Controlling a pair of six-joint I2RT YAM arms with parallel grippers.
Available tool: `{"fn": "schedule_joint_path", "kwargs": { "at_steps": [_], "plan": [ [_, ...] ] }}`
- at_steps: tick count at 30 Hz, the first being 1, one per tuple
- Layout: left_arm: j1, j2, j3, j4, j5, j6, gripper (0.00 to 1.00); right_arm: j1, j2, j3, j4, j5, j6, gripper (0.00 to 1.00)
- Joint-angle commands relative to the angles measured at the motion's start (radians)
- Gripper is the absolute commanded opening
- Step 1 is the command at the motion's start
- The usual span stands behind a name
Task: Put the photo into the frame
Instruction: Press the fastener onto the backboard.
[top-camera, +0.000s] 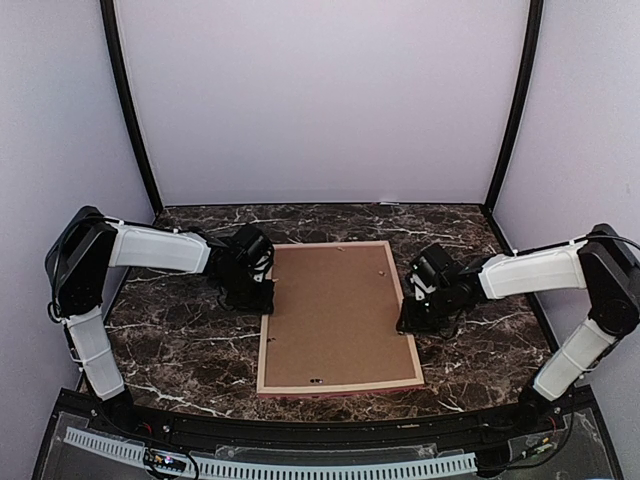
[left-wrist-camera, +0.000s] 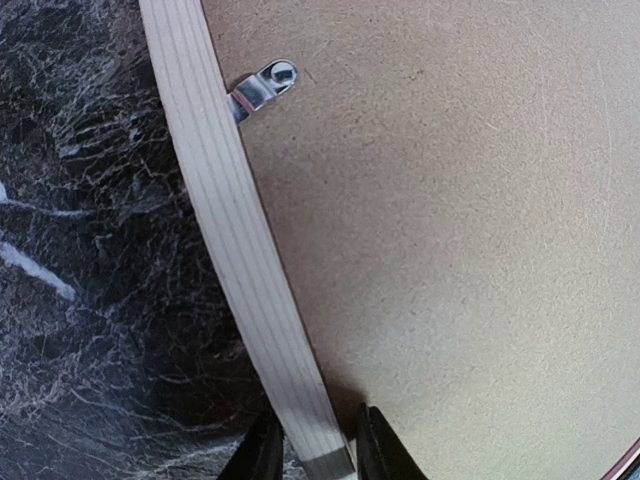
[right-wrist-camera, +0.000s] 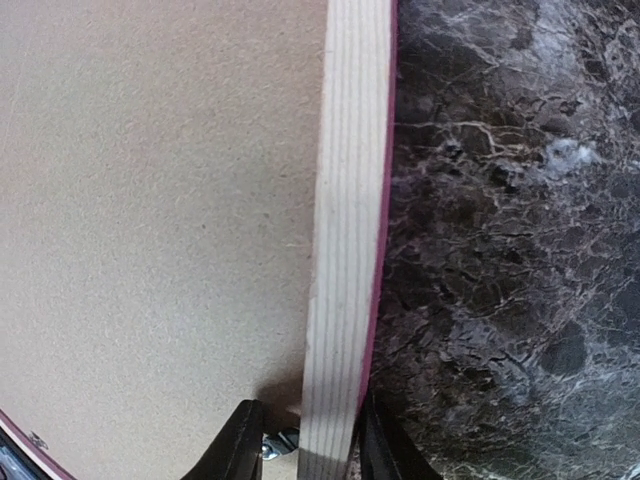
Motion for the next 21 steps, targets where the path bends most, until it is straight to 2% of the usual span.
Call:
{"fn": "schedule_joint_path", "kwargs": {
  "at_steps": [1, 11, 21],
  "plan": [
    [0.004, -0.004, -0.019, -0.039, -0.006, 0.01, 0.26, -0.021, -0.016, -0.023, 0.045, -0.054, 0.004, 0.31],
    [0.005, -0.004, -0.018, -0.041, -0.007, 0.011, 0.26, -0.042, 0.016, -0.041, 0.029, -0.06, -0.016, 0.24],
    [0.004, -0.004, -0.015, -0.045, -0.01, 0.011, 0.26, -0.043, 0.042, -0.024, -0.07, -0.047, -0.109, 0.21]
  ]
}}
